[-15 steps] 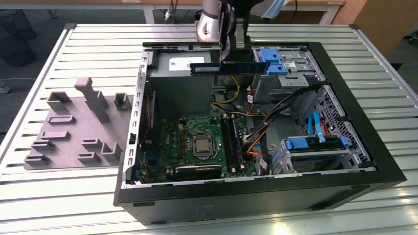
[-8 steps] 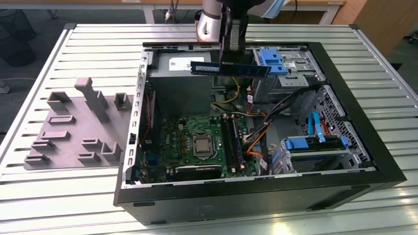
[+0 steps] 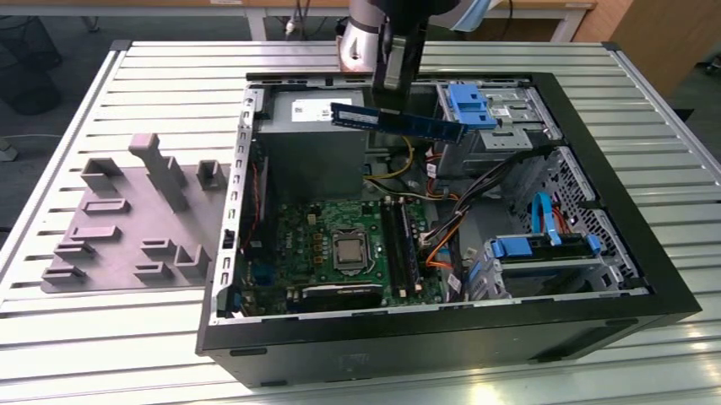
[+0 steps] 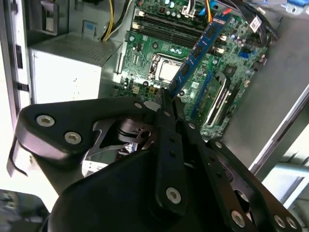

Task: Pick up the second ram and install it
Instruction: 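Insert the second ram into the second slot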

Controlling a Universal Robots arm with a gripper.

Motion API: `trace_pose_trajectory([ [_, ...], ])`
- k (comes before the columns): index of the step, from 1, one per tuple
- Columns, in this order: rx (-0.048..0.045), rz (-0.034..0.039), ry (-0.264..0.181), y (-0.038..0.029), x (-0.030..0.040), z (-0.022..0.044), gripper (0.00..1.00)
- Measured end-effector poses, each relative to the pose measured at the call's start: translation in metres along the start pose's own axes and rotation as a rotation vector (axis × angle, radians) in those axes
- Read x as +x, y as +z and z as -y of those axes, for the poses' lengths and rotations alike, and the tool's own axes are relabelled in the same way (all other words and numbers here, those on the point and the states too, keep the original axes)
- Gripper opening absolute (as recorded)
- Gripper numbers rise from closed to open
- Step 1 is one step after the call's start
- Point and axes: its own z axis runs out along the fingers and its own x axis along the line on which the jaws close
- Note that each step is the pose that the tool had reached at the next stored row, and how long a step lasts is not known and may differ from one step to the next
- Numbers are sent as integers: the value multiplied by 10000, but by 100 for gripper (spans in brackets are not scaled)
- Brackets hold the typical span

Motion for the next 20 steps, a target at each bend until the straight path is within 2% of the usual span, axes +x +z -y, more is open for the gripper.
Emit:
trace_pose_trajectory([
  [20, 114, -2, 3608, 78, 2, 1, 14],
])
